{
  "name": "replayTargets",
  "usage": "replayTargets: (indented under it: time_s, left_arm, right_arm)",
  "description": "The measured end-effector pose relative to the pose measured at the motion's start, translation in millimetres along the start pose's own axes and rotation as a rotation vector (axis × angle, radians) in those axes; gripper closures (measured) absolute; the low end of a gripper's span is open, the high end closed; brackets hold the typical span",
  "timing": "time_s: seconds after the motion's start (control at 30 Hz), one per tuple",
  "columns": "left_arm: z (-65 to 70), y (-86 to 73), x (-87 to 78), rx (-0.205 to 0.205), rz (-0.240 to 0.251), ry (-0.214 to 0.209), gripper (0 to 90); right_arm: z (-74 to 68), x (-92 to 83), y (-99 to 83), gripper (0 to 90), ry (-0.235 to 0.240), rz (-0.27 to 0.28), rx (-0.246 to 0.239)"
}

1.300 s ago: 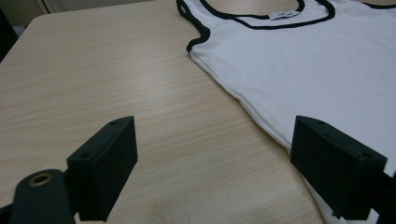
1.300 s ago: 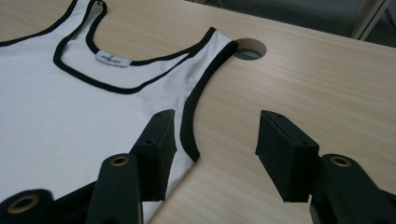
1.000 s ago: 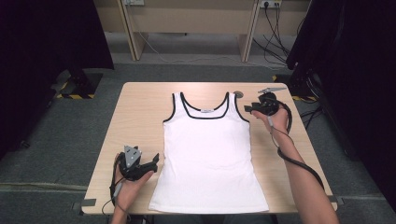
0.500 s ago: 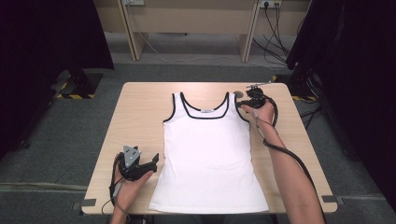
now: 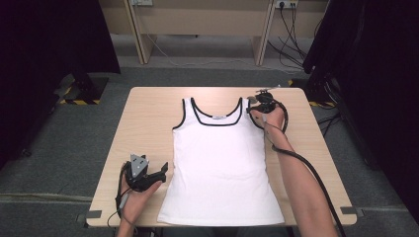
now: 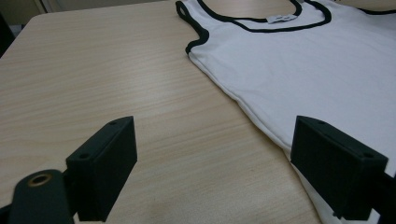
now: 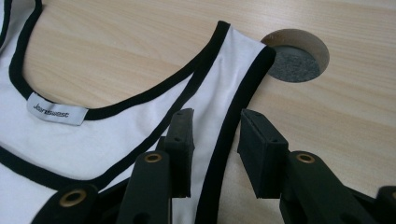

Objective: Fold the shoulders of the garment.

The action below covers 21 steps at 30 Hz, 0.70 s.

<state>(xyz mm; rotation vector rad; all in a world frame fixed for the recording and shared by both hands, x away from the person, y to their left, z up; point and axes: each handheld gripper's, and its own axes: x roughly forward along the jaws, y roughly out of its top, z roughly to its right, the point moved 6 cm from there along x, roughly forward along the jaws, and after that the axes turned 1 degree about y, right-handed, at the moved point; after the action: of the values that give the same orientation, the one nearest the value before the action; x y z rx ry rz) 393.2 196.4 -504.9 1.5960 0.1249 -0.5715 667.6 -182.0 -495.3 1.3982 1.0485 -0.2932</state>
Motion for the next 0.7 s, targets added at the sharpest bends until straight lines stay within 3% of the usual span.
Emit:
replayTargets:
  time_s: [0.47, 0.7]
  left_arm:
    - [0.2, -0.2, 0.1, 0.002, -0.005, -0.001, 14.0]
    - [0.3, -0.2, 0.2, 0.002, -0.006, 0.0, 13.9]
  right_arm:
    - [3.7, 10.6, -2.4, 66.6, -0.031, -0.004, 0.01]
    - [1.9, 14.1, -3.5, 72.1, -0.064, -0.009, -0.035]
